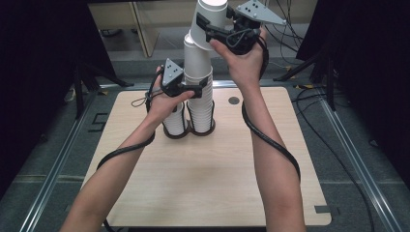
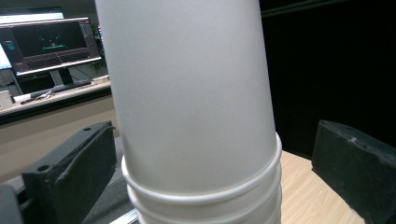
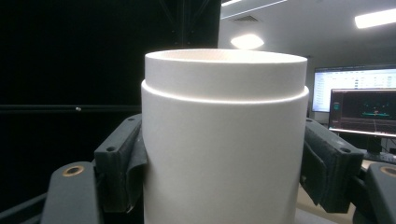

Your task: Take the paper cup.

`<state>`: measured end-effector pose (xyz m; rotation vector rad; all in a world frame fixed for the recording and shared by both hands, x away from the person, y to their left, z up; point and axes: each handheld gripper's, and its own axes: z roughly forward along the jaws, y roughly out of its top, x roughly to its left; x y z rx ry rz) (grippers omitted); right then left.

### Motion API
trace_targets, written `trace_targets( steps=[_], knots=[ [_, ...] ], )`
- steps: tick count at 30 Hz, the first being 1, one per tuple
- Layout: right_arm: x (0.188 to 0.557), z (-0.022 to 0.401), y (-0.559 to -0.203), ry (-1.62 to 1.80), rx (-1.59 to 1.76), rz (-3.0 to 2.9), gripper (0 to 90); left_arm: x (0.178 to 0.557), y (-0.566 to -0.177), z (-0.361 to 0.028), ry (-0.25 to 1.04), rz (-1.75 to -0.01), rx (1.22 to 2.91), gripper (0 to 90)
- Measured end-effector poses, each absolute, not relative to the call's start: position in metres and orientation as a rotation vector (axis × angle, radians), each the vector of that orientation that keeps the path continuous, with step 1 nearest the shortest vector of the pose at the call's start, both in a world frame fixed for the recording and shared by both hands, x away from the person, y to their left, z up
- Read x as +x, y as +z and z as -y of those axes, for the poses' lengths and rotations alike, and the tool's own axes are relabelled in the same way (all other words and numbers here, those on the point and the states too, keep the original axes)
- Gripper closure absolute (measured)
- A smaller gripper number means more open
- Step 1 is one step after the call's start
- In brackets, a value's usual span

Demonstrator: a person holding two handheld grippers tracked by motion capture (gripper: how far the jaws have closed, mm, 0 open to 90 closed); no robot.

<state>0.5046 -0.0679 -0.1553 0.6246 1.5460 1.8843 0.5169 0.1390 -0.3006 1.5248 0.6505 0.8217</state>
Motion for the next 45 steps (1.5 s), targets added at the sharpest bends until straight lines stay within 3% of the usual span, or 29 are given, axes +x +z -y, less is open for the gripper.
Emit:
trace_targets(
  steps=[45],
  knots=[
    [0.471,0.099,-0.181,1.832,0.607,-1.542,25.6,0.446,-0.289,-0.159,0.807,-0.516,1.498,0.0]
  ],
)
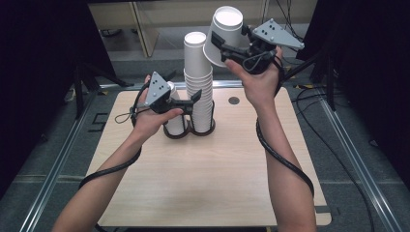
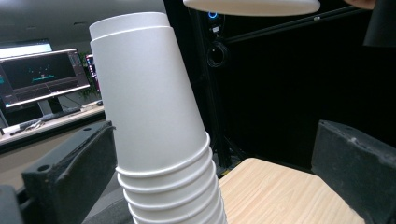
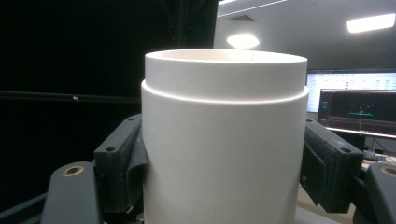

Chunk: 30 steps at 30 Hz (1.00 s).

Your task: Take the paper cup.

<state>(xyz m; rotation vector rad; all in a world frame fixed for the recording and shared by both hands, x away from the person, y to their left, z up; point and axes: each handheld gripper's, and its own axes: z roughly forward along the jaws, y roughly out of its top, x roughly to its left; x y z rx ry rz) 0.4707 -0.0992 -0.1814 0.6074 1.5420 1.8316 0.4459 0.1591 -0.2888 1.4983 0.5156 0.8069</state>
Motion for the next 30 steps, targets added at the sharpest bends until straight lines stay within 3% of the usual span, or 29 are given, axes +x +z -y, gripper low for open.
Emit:
trace_targets(
  steps=[30],
  knots=[
    [0.446,0.110,-0.223,1.805,0.621,-1.612,25.6,0.418,-0.313,-0.164,0.777,-0.475,1.542,0.0]
  ],
)
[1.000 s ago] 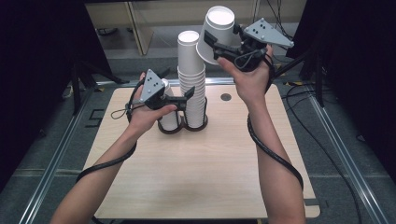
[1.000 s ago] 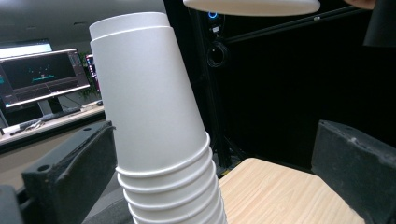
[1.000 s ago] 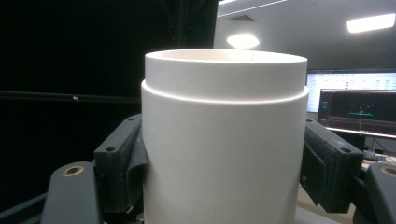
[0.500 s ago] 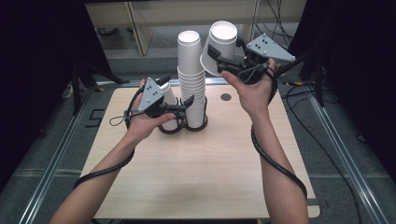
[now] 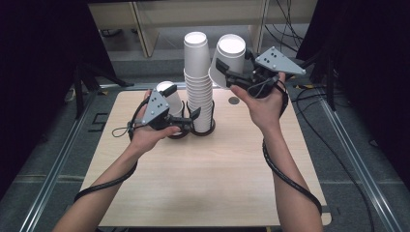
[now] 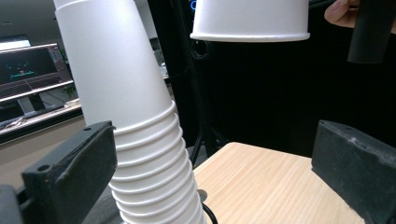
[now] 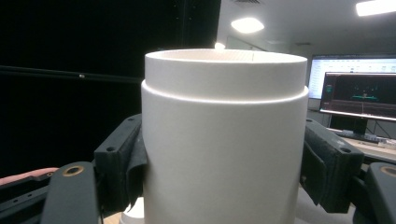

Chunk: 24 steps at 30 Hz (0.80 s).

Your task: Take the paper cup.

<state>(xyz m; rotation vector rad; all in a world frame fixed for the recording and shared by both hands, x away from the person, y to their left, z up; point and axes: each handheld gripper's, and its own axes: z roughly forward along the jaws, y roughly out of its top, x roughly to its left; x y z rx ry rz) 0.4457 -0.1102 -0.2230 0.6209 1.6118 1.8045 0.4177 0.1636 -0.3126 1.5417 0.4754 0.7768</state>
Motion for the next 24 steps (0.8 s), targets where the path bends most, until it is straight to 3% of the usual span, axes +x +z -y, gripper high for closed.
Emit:
trace_targets(
  steps=[24],
  knots=[
    [0.423,0.107,-0.290,1.758,0.653,-1.745,25.6,0.394,-0.342,-0.166,0.743,-0.464,1.622,0.0]
  ],
)
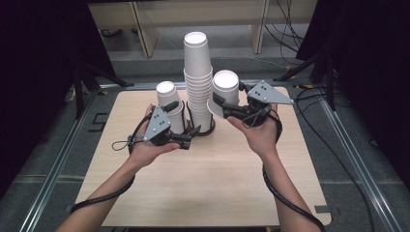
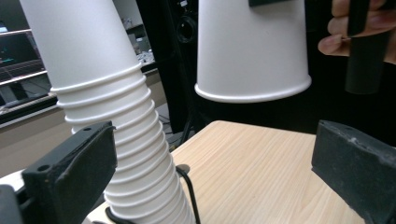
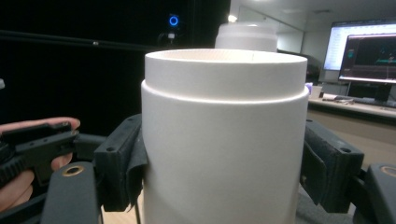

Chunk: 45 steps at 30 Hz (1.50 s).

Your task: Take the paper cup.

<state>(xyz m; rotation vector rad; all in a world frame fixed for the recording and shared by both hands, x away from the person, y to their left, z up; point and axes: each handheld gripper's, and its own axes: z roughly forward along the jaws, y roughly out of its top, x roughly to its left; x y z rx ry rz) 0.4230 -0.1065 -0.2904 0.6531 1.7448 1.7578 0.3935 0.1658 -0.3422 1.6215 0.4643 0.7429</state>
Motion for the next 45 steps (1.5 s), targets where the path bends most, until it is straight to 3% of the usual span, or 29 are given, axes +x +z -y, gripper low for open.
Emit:
trace_targets(
  steps=[45],
  knots=[
    [0.374,0.098,-0.405,1.767,0.798,-1.965,25.5,0.348,-0.431,-0.156,0.516,-0.484,1.771,0.0]
  ],
)
